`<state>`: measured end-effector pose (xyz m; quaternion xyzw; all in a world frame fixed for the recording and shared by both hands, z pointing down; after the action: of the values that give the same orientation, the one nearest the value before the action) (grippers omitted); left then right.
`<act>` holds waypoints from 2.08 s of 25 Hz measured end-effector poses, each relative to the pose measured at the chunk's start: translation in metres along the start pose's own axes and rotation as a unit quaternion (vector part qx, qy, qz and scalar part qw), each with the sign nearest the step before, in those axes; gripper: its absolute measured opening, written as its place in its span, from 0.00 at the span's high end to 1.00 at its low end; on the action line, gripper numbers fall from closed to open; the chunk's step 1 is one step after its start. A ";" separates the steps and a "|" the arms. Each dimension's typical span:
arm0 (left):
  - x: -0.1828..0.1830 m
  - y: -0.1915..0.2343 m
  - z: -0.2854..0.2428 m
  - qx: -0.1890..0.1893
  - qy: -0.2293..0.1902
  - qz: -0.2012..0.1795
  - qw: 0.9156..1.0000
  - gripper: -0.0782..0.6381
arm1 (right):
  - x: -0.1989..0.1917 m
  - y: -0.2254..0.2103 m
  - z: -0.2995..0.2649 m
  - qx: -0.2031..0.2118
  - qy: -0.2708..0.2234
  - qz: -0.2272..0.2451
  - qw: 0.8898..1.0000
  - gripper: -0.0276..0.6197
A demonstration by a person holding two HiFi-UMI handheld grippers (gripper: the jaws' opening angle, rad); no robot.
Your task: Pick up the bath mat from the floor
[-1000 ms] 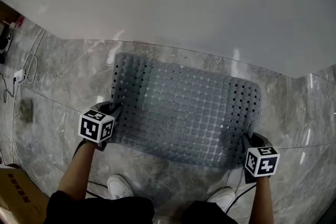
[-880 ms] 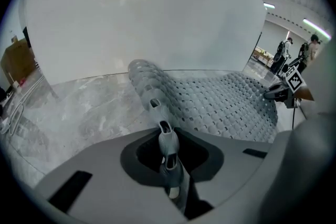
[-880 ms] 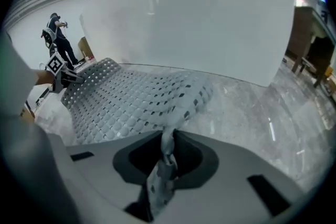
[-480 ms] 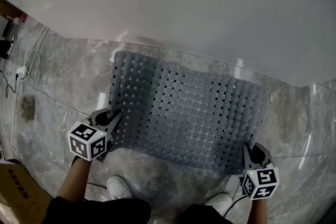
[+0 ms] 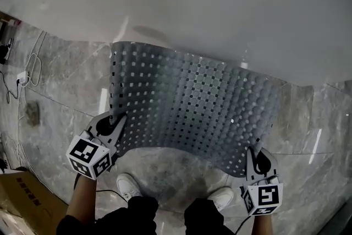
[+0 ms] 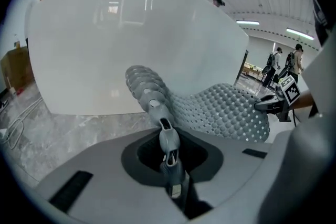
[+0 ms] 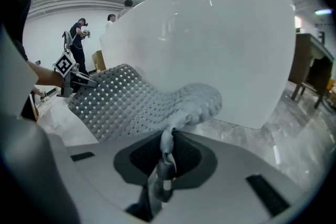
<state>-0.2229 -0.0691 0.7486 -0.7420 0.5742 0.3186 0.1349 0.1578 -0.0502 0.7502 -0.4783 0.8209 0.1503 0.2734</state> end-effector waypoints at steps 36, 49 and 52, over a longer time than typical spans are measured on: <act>0.264 -0.137 0.299 0.076 -0.166 -0.095 0.979 0.83 | 0.218 -0.017 0.295 -0.073 -0.233 -0.064 0.968 0.86; 0.329 -0.177 0.428 0.123 -0.237 -0.101 0.958 0.83 | 0.295 -0.012 0.426 -0.072 -0.310 -0.035 0.947 0.86; 0.336 -0.188 0.443 0.120 -0.254 -0.109 0.954 0.83 | 0.297 -0.006 0.449 -0.081 -0.324 -0.033 0.942 0.86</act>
<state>-0.1415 -0.0188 0.1692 -0.6733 0.4704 0.4082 0.3984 0.1831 -0.0338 0.2130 -0.4510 0.6566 0.3544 0.4899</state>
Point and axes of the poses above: the fingertips, and each gripper's own axes: z backward along the fingers, y to its left, x out of its top, the point moved 1 cm from there along z, backward along the fingers, and after that the axes turned 8 degrees about y, right-handed, at the moved point
